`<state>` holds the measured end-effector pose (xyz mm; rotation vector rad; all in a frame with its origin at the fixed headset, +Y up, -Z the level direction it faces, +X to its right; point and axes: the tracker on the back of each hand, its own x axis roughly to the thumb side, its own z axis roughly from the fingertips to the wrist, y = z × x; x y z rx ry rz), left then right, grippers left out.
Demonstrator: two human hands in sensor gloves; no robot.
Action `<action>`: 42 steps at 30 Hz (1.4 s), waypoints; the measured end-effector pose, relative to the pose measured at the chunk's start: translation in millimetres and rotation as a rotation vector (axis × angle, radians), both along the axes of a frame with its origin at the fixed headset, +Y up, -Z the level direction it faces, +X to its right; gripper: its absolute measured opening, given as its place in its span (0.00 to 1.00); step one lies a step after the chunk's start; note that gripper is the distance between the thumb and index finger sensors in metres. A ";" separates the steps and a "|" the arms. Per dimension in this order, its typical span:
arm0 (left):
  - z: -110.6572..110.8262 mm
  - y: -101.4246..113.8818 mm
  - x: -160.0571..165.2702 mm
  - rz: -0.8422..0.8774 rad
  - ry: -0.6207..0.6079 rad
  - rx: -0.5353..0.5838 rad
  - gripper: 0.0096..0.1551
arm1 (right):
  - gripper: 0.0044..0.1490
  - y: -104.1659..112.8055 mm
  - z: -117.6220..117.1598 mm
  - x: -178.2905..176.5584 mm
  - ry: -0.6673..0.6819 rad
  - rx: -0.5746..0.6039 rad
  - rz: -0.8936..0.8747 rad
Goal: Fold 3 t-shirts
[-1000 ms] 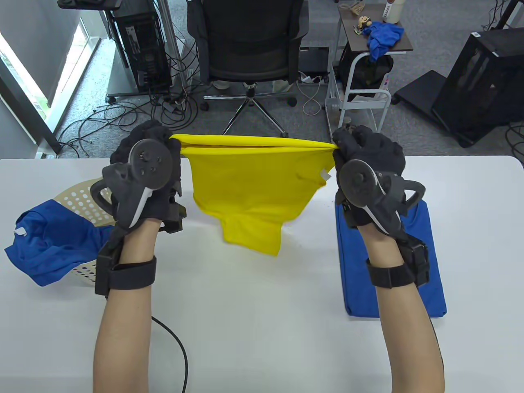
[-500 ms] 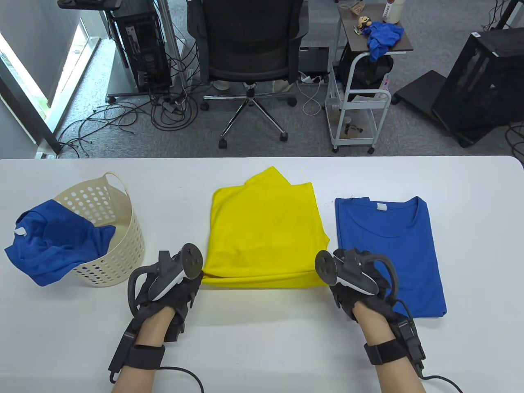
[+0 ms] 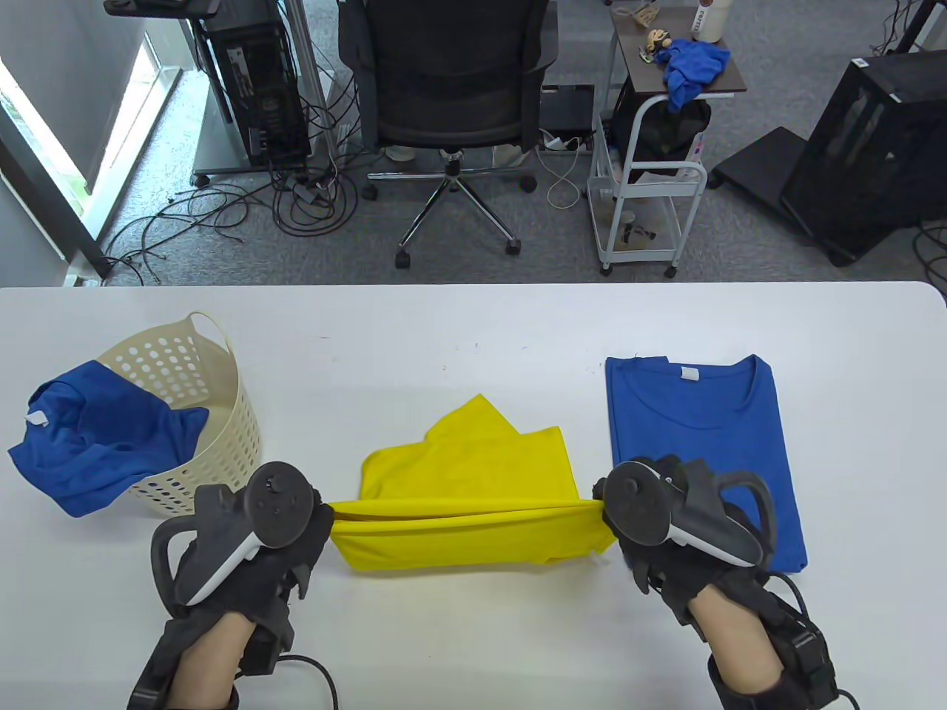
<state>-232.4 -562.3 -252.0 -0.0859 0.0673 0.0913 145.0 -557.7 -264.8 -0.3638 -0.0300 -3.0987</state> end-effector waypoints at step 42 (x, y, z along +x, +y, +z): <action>-61.6 -182.0 123.5 -0.438 -0.212 -0.265 0.42 | 0.33 -140.0 -46.7 -40.4 -0.056 0.064 -0.186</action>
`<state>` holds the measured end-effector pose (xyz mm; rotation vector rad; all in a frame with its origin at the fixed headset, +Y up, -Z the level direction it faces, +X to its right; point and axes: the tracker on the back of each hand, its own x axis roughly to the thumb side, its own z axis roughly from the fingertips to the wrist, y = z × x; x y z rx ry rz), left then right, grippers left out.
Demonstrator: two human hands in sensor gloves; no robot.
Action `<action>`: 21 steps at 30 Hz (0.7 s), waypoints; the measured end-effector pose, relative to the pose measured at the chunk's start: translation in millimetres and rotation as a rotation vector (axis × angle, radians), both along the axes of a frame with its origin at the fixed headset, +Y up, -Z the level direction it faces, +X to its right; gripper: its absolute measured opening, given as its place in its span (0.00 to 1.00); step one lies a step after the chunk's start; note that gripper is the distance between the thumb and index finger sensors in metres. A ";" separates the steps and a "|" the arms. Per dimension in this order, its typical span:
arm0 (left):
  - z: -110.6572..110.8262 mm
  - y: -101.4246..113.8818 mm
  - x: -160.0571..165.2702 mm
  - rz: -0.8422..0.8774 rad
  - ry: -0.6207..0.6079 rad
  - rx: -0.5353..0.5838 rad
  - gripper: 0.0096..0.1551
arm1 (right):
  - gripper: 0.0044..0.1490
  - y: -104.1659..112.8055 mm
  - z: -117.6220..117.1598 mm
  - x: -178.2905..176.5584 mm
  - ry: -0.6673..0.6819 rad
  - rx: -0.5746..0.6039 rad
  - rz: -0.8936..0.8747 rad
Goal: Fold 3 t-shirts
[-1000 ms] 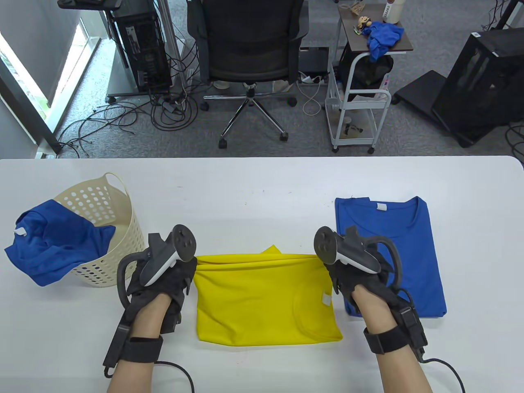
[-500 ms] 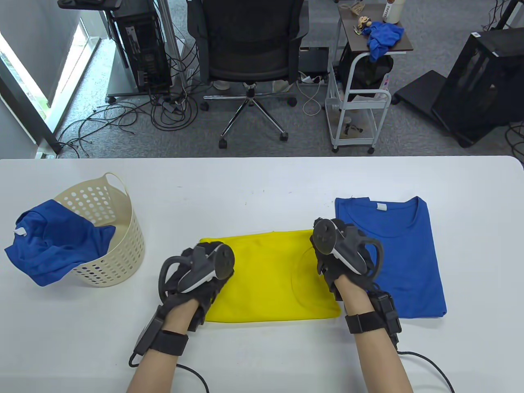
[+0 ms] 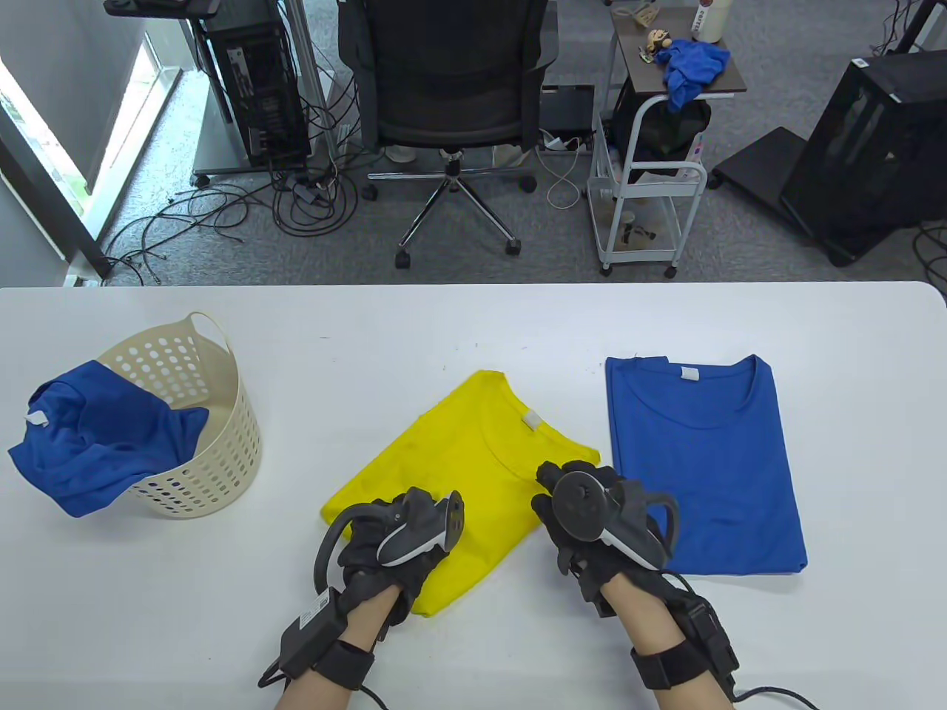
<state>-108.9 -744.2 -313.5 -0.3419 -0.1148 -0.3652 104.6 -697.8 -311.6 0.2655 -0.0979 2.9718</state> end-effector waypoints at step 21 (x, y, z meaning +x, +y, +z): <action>-12.2 -0.4 -83.0 0.131 0.252 0.060 0.37 | 0.47 -52.5 9.1 -43.1 0.229 -0.474 0.404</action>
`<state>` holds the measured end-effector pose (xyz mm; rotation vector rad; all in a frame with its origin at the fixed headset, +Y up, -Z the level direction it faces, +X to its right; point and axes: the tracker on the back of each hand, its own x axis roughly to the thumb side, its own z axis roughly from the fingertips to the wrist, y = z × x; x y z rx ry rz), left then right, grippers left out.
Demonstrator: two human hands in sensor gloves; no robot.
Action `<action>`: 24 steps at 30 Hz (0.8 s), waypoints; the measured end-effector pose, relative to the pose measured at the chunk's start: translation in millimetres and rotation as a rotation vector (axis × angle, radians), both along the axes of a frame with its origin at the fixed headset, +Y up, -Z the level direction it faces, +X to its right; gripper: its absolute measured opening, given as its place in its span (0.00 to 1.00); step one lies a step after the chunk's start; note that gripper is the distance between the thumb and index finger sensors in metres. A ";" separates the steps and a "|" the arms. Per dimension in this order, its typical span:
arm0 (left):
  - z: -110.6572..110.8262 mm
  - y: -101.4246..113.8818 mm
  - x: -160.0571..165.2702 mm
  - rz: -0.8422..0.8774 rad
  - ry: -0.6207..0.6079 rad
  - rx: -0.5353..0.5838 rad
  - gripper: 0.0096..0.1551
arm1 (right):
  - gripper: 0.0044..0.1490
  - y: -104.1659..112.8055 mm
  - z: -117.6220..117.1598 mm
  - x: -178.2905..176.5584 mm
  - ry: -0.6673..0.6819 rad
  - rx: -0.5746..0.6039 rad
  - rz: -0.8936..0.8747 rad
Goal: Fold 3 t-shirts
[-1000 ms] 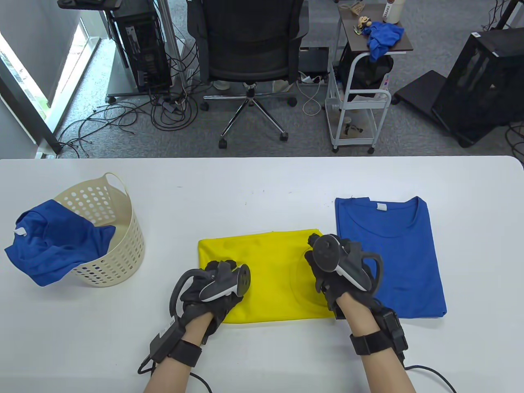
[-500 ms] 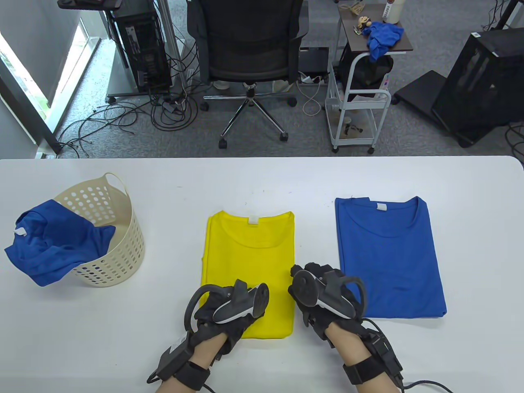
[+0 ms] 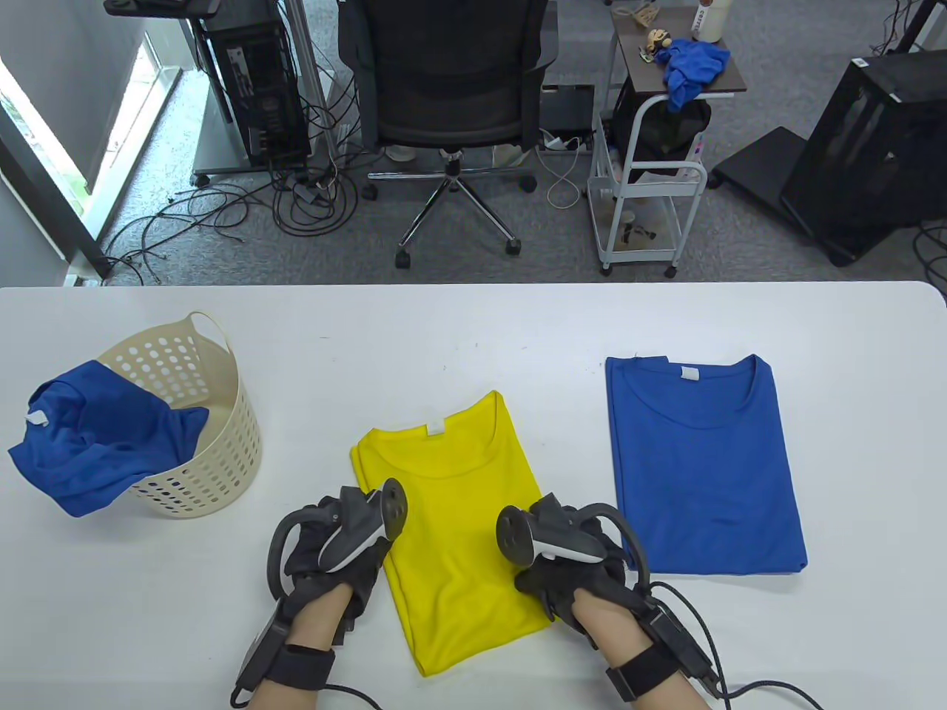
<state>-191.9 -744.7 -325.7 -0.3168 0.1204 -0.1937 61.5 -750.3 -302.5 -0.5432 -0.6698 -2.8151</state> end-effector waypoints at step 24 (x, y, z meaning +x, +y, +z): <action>-10.2 -7.3 15.1 -0.161 0.052 -0.008 0.49 | 0.44 4.3 -52.1 9.2 -0.384 0.302 -0.034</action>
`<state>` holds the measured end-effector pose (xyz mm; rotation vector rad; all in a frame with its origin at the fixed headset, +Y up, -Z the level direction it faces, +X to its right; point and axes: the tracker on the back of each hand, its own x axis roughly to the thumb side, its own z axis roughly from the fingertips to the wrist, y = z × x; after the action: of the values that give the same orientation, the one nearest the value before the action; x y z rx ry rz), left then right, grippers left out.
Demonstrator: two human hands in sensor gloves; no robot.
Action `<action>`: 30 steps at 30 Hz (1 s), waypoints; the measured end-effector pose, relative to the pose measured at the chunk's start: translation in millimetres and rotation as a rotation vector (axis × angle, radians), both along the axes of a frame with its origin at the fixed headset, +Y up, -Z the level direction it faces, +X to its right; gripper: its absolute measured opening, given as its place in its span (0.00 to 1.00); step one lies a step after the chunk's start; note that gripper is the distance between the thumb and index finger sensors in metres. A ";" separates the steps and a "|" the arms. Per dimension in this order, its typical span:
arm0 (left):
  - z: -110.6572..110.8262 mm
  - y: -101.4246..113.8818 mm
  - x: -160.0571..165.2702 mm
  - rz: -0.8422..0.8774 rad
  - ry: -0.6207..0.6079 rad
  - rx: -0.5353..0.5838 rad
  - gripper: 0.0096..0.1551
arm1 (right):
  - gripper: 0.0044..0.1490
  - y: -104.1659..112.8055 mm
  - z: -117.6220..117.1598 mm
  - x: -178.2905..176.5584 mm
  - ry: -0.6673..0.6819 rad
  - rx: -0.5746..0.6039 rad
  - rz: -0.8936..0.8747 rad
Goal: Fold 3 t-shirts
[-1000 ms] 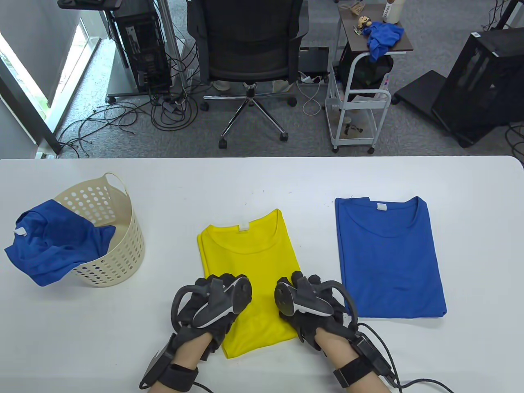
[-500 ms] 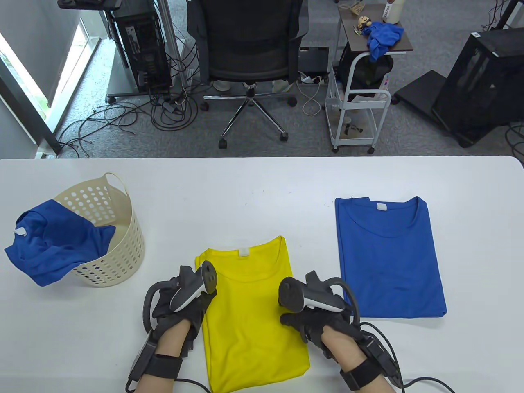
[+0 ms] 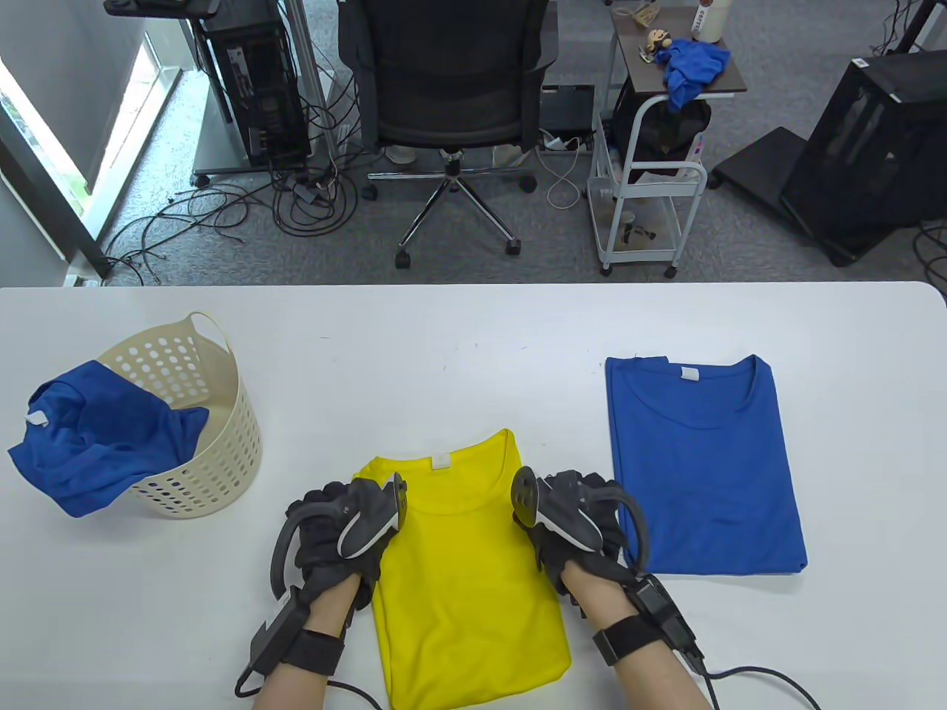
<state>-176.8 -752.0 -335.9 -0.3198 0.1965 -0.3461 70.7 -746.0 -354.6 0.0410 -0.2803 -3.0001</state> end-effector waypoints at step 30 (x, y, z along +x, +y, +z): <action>-2.6 89.5 200.7 0.538 -0.295 0.346 0.26 | 0.27 129.1 51.9 173.4 -0.174 0.251 0.180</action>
<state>23.9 -662.5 -338.5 0.0293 -0.1224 0.1766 244.1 -616.9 -302.7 0.3341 0.0813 -2.8354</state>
